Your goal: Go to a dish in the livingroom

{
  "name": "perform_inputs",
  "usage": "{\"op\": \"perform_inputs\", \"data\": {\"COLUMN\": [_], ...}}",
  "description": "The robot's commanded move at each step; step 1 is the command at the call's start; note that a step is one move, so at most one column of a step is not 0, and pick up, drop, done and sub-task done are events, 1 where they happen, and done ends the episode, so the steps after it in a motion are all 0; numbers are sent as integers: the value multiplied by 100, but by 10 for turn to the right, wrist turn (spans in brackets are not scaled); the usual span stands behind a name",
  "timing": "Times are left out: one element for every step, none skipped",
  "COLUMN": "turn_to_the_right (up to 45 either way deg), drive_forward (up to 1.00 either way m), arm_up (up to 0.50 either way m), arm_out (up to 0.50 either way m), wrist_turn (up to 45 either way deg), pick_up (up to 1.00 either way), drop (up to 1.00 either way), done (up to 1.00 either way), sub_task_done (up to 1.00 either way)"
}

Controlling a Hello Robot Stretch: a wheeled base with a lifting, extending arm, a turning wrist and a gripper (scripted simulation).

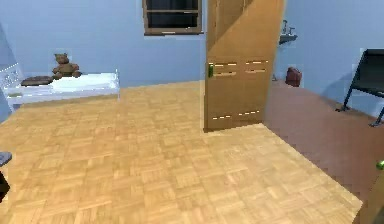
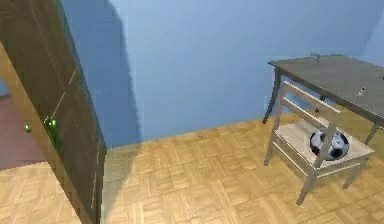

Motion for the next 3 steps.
{"op": "perform_inputs", "data": {"turn_to_the_right": [0,120,0], "drive_forward": [100,0,25], "arm_up": [0,0,0], "arm_out": [0,0,0], "wrist_turn": [0,0,0], "pick_up": [0,0,0], "drop": [0,0,0], "done": [0,0,0], "sub_task_done": [0,0,0]}}
